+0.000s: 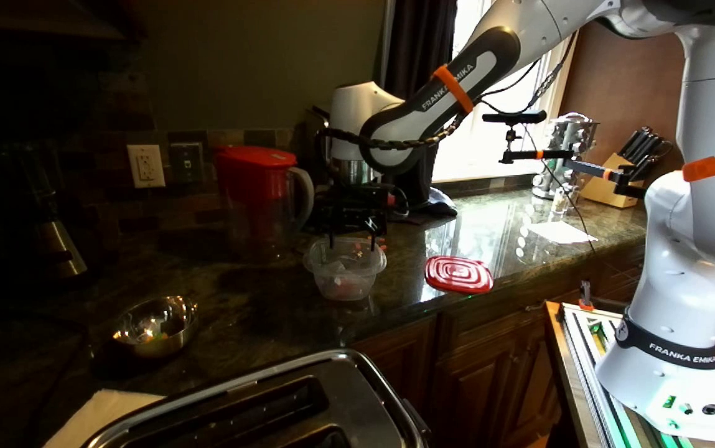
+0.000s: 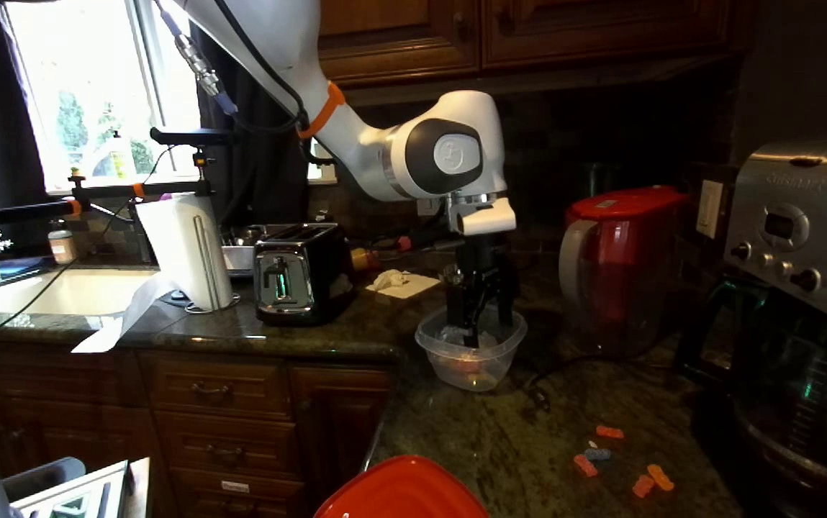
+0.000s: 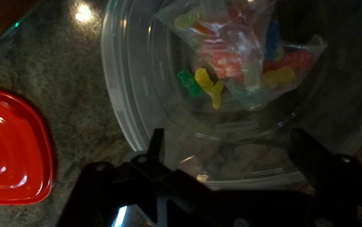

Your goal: Move the lunchbox closer to the lid, and then place three gummy bears inside

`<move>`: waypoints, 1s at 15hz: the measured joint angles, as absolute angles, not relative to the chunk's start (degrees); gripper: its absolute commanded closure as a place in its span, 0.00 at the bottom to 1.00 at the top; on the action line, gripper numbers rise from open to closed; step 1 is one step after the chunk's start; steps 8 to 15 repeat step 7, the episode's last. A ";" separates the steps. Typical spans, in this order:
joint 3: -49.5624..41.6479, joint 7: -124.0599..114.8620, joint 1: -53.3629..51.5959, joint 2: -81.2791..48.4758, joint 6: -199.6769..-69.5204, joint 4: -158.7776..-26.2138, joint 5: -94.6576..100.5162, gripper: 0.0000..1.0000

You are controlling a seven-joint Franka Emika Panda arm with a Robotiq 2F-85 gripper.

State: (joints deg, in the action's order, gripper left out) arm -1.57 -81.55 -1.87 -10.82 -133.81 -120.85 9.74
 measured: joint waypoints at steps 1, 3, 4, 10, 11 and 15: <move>-1.57 -81.58 -1.90 -10.65 -133.81 -120.83 9.76 0.00; -1.58 -81.53 -1.90 -10.03 -133.81 -120.80 9.69 0.00; -1.57 -80.60 -1.88 -9.48 -133.81 -120.85 9.22 0.00; -1.52 -72.60 -1.64 -5.98 -133.81 -122.47 6.48 0.00; -1.52 -72.60 -1.64 -5.98 -133.81 -122.47 6.48 0.00; -1.52 -72.60 -1.64 -5.98 -133.81 -122.47 6.48 0.00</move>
